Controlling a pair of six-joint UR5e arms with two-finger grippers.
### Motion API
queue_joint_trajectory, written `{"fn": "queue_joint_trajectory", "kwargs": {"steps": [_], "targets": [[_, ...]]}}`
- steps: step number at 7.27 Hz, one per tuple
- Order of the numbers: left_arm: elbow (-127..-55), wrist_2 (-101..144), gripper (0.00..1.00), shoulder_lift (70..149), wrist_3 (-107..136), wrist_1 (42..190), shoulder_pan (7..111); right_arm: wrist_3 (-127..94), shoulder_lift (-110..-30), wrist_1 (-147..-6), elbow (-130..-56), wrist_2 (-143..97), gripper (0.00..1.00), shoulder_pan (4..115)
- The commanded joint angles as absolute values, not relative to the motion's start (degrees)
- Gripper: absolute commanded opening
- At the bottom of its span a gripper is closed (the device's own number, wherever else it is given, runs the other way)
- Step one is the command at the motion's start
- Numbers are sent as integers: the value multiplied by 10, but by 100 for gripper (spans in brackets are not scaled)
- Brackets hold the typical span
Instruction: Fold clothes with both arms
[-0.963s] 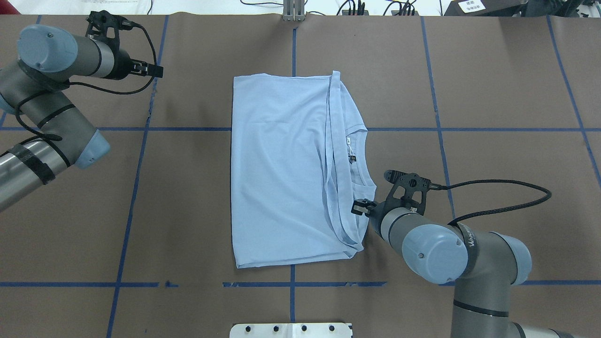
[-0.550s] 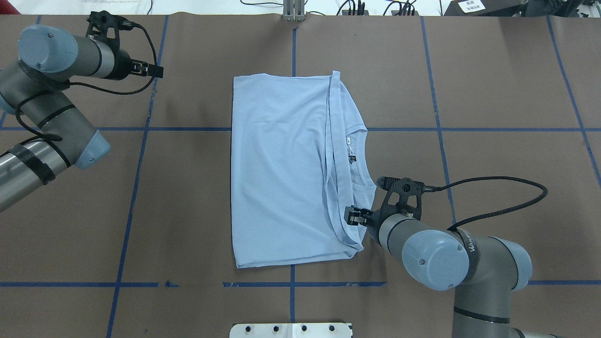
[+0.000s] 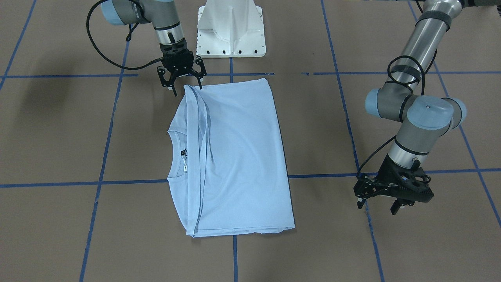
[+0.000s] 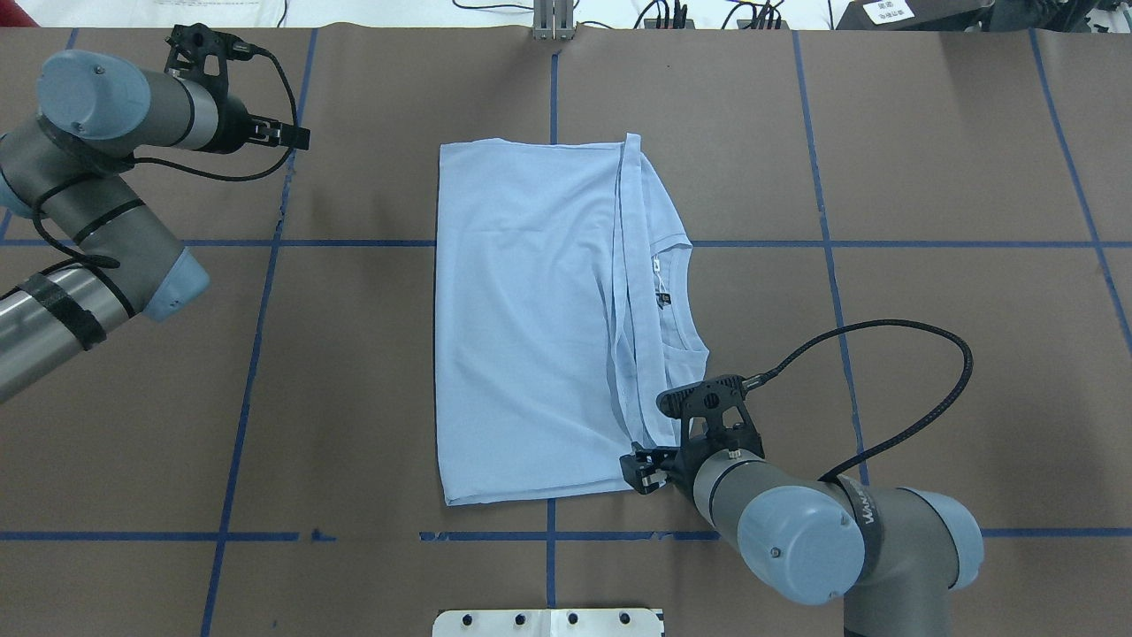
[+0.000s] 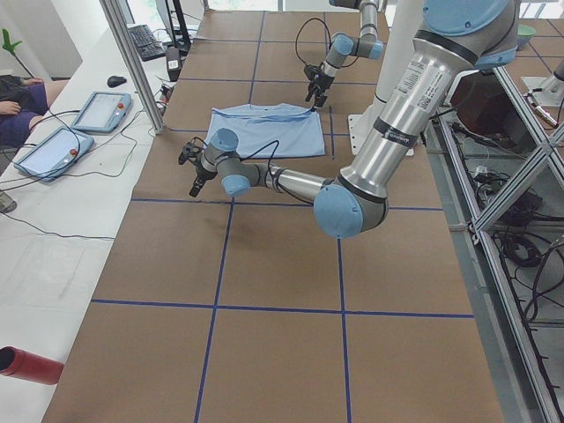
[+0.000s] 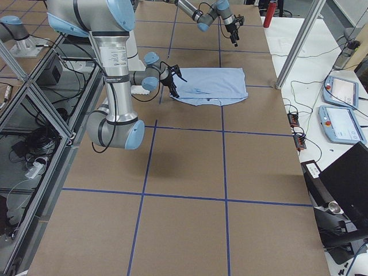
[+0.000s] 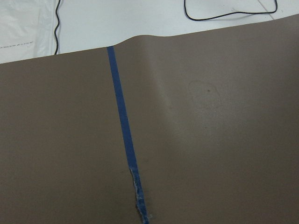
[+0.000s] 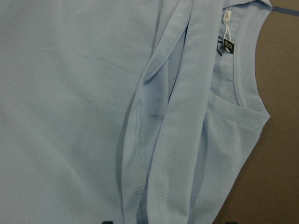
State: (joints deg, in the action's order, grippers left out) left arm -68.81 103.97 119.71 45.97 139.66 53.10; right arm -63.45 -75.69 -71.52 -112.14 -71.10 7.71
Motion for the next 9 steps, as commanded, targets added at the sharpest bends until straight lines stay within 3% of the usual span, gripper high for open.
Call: {"fn": "queue_joint_trajectory", "kwargs": {"steps": [1, 4, 6, 9], "targets": [[-688, 1040, 100, 1197, 470, 1397, 526, -588, -763, -714, -1121, -696, 50, 65], [-688, 1040, 100, 1197, 470, 1397, 525, -583, -766, -714, -1130, -693, 47, 65], [-688, 1040, 100, 1197, 471, 1397, 524, -583, -780, -713, -1149, -693, 38, 64], [-688, 1040, 100, 1197, 471, 1397, 524, -584, -783, -712, -1150, -689, 12, 63]]}}
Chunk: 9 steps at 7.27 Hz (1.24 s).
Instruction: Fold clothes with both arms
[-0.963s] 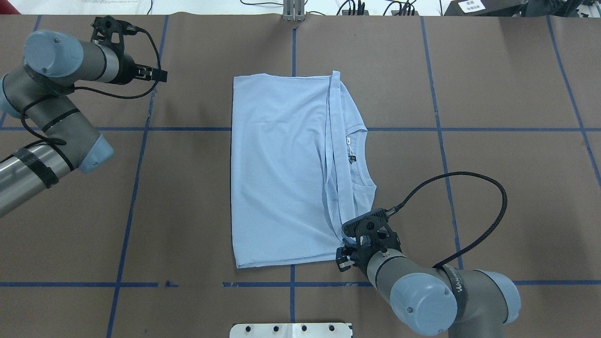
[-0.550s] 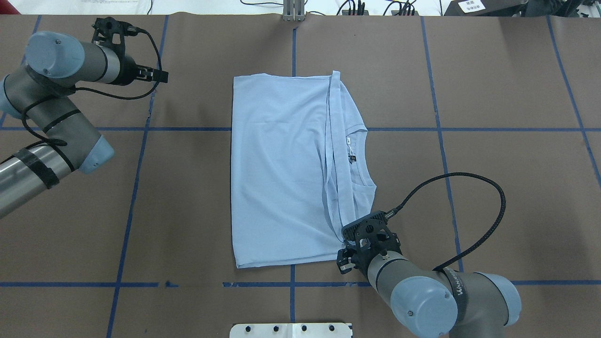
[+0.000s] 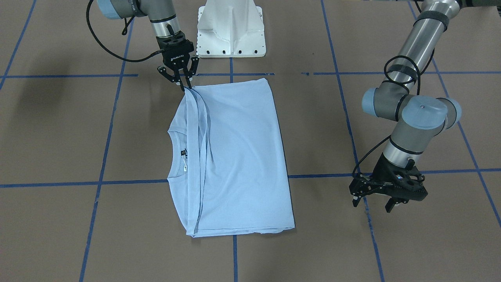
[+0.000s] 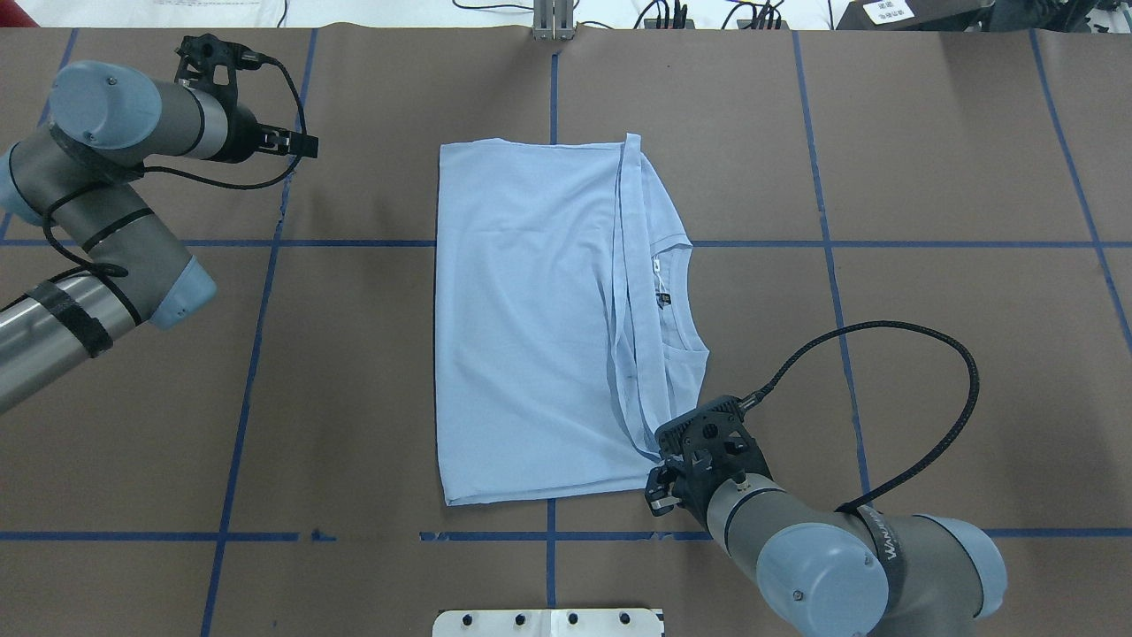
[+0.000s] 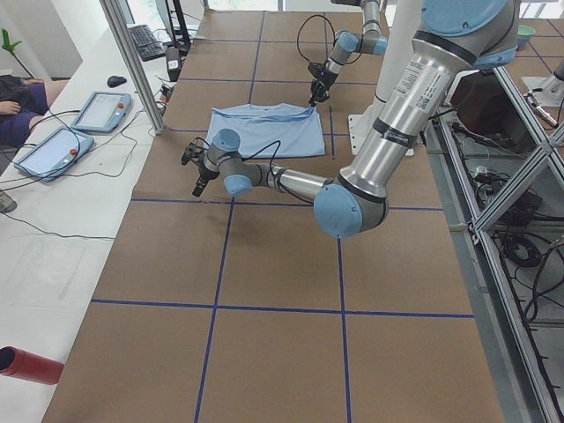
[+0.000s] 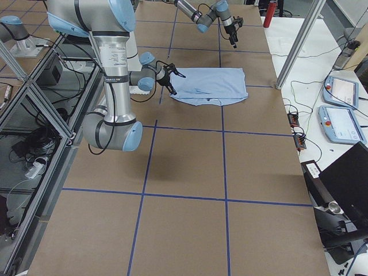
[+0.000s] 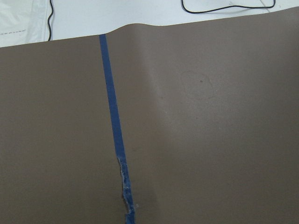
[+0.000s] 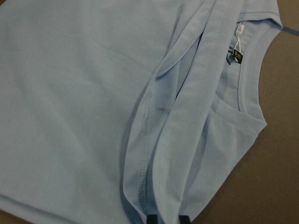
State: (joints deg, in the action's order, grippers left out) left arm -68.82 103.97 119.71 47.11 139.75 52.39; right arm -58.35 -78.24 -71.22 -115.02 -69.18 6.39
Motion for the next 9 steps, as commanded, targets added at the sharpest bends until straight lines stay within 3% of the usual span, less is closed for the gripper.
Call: {"fn": "queue_joint_trajectory", "kwargs": {"steps": [1, 4, 7, 9], "targets": [[-688, 1040, 100, 1197, 471, 1397, 524, -587, -784, -712, -1150, -688, 0, 63], [-688, 1040, 100, 1197, 471, 1397, 524, -626, -784, -712, -1153, -673, 0, 63], [-688, 1040, 100, 1196, 471, 1397, 524, -829, -895, -707, -1206, -673, 0, 37], [-688, 1040, 100, 1196, 471, 1397, 524, -910, -893, -708, -1202, -618, 0, -23]]}}
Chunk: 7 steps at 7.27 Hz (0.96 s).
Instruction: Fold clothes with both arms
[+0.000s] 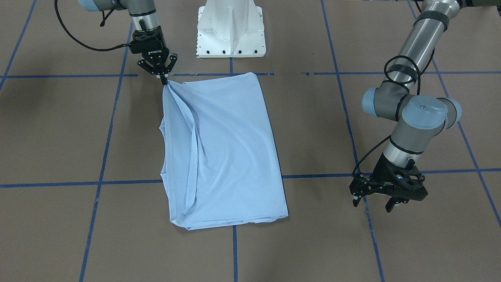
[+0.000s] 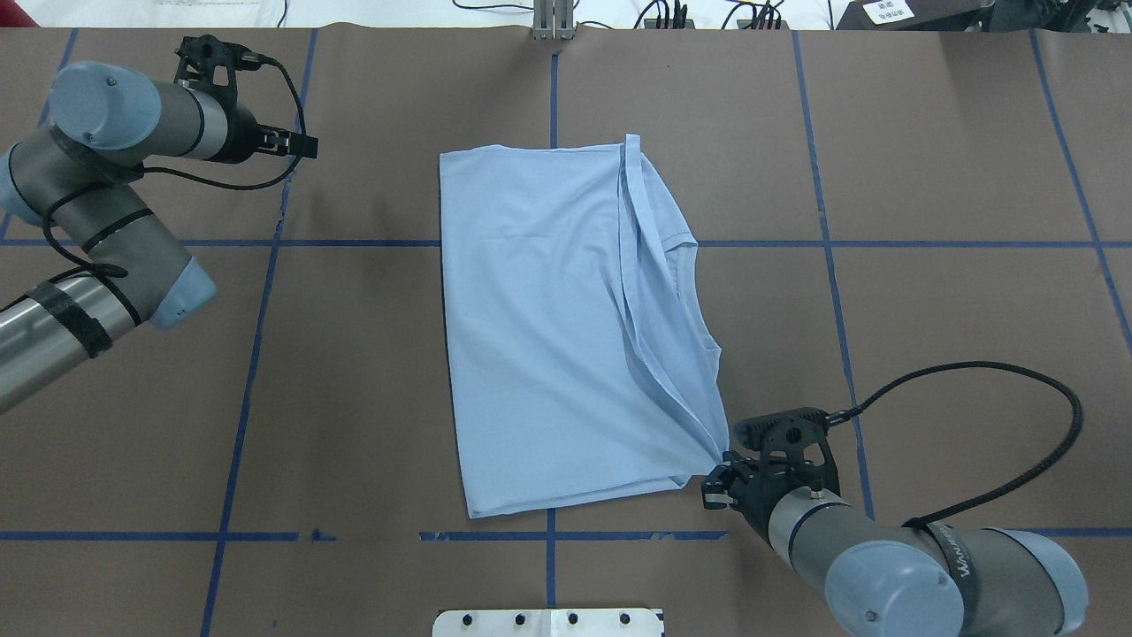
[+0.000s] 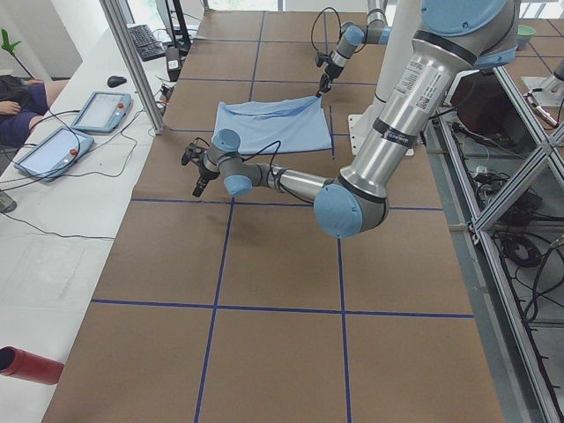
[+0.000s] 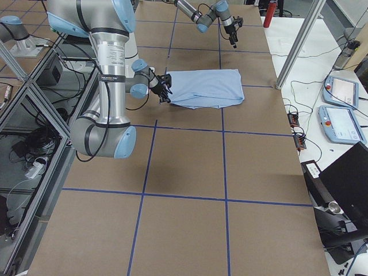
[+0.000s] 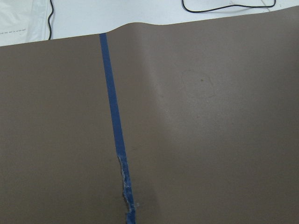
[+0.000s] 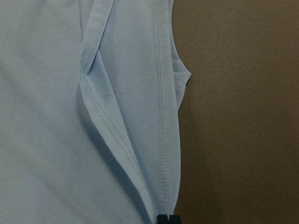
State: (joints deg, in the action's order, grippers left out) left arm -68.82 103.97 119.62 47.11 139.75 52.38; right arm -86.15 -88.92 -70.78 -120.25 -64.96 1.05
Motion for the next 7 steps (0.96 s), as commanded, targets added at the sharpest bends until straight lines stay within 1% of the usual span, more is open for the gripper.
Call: {"fn": "queue_joint_trajectory", "kwargs": {"steps": [1, 2, 3, 4, 5, 6, 7], "targets": [[-688, 1040, 100, 1196, 470, 1397, 524, -911, -887, -708, -1196, -616, 66, -27], [-689, 1040, 100, 1196, 471, 1398, 524, -907, -883, -708, -1200, -620, 100, -27], [-689, 1040, 100, 1196, 471, 1398, 524, -897, -863, -708, -1198, -627, 100, -12], [-690, 1040, 100, 1196, 471, 1398, 524, -875, -816, -713, -1194, -650, 100, 22], [-691, 1040, 100, 1196, 472, 1398, 523, -874, -768, -715, -1169, -676, 100, 58], [-691, 1040, 100, 1196, 473, 1398, 523, -875, -719, -716, -1123, -680, 99, 88], [-692, 1040, 100, 1196, 479, 1398, 523, -873, -695, -717, -1074, -706, 87, 124]]}}
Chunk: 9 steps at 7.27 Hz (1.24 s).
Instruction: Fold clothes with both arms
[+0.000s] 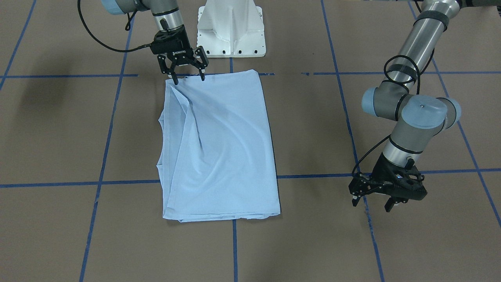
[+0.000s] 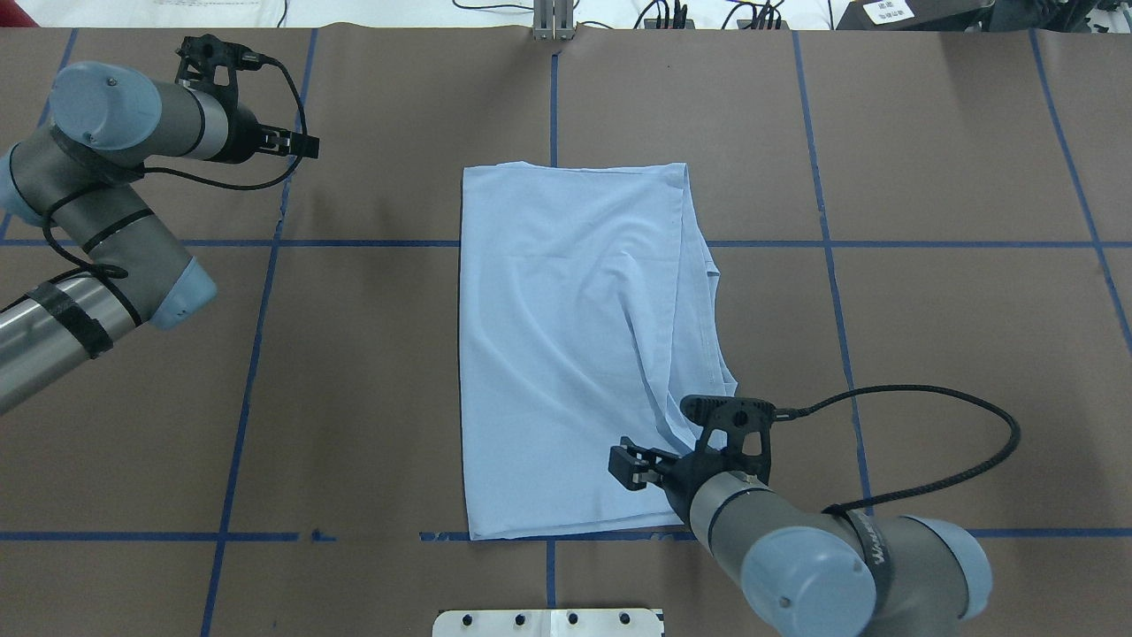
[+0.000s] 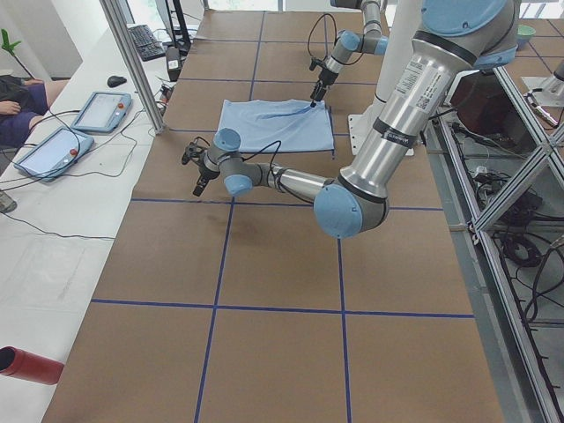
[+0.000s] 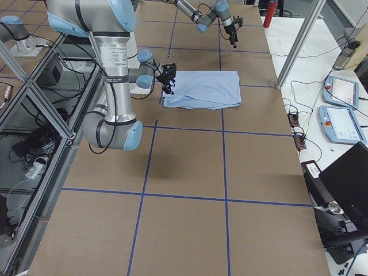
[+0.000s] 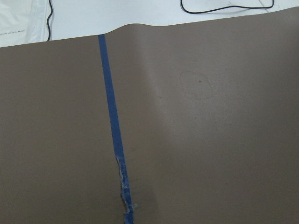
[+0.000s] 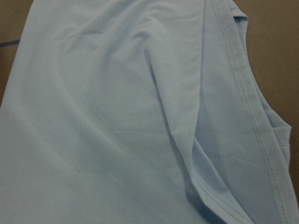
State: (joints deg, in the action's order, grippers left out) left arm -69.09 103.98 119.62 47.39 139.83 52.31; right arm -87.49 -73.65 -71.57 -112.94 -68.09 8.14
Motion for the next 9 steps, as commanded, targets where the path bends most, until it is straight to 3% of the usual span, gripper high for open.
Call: {"fn": "queue_joint_trajectory", "kwargs": {"steps": [1, 2, 6, 7, 8, 9], "targets": [[-691, 1040, 100, 1196, 479, 1398, 523, -854, -684, -720, -1054, -751, 63, 154], [-691, 1040, 100, 1196, 479, 1398, 523, -807, -683, -738, -1054, -752, 57, 157], [-688, 1040, 100, 1196, 478, 1398, 520, -807, -690, -764, -1054, -754, 58, 147], [-688, 1040, 100, 1196, 477, 1398, 520, -809, -690, -771, -1056, -754, 53, 145], [-688, 1040, 100, 1196, 477, 1398, 520, -809, -689, -771, -1059, -754, 22, 145], [-688, 1040, 100, 1196, 477, 1398, 520, -809, -685, -770, -1064, -755, 0, 146]]}}
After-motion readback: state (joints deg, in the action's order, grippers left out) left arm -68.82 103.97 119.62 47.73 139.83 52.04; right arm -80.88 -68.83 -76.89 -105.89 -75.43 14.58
